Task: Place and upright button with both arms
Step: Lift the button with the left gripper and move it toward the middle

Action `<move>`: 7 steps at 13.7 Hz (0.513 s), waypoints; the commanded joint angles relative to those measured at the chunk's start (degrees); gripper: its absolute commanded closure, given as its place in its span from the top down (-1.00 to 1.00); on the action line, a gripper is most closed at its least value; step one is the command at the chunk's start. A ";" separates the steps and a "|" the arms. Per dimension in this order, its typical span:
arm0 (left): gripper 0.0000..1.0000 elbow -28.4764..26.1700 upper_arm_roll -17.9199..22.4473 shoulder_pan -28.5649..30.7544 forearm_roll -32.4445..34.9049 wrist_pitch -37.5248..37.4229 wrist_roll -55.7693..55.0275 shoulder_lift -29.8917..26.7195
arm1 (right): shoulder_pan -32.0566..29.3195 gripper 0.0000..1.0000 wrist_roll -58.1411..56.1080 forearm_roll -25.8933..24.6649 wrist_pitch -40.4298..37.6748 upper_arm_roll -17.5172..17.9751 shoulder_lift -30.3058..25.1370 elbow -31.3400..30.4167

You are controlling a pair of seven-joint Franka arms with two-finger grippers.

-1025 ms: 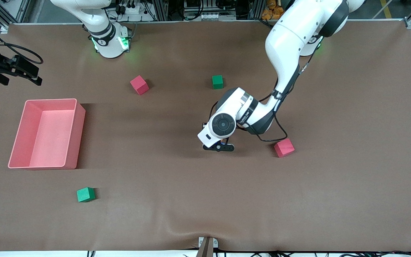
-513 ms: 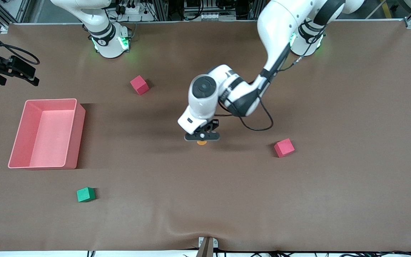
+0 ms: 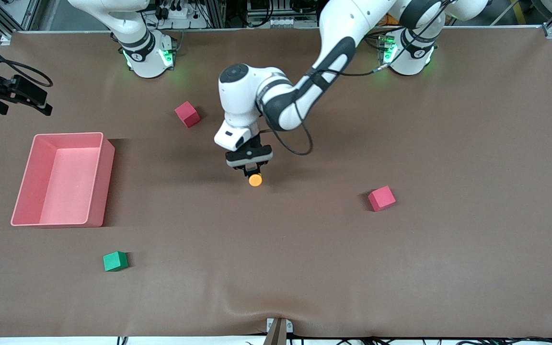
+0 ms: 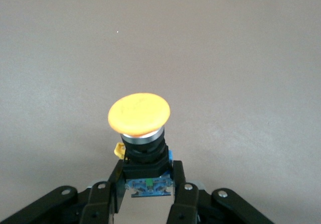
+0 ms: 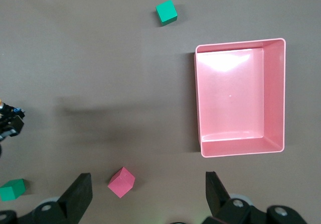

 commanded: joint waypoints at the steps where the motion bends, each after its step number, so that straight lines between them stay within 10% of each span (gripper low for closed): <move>1: -1.00 -0.41 0.86 -2.41 7.00 1.31 -6.50 2.17 | -1.01 1.00 -0.76 1.12 0.11 0.62 0.28 0.48; 7: -1.00 -1.20 0.86 -4.53 22.30 1.22 -17.58 6.65 | -1.18 1.00 -0.68 1.12 0.11 0.62 0.28 0.48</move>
